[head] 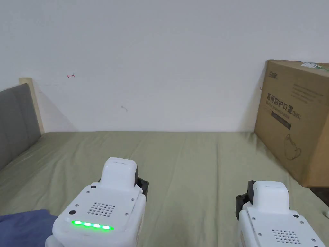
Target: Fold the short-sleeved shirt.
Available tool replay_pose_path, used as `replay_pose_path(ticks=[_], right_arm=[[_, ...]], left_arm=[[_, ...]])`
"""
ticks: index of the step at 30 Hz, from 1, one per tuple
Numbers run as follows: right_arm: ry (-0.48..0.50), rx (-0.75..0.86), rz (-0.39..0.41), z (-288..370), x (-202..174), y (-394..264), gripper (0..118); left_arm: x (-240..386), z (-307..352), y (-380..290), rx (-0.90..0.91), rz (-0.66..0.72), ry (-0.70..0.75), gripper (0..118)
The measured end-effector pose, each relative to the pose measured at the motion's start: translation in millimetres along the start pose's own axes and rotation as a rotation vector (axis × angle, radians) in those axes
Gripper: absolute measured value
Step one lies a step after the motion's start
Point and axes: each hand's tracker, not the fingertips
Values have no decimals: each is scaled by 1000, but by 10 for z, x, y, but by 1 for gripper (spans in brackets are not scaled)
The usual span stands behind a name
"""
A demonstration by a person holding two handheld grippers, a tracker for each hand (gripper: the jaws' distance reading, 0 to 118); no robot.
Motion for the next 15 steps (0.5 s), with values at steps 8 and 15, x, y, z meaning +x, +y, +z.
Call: replay_pose_path(ticks=[8,15], right_arm=[[-13,26,9,1,54,219,0],[-29,16,-28,4,79,215,0]], left_arm=[[-71,-38,83,9,62,28,0],[-83,-47,51,-7,62,22,0]])
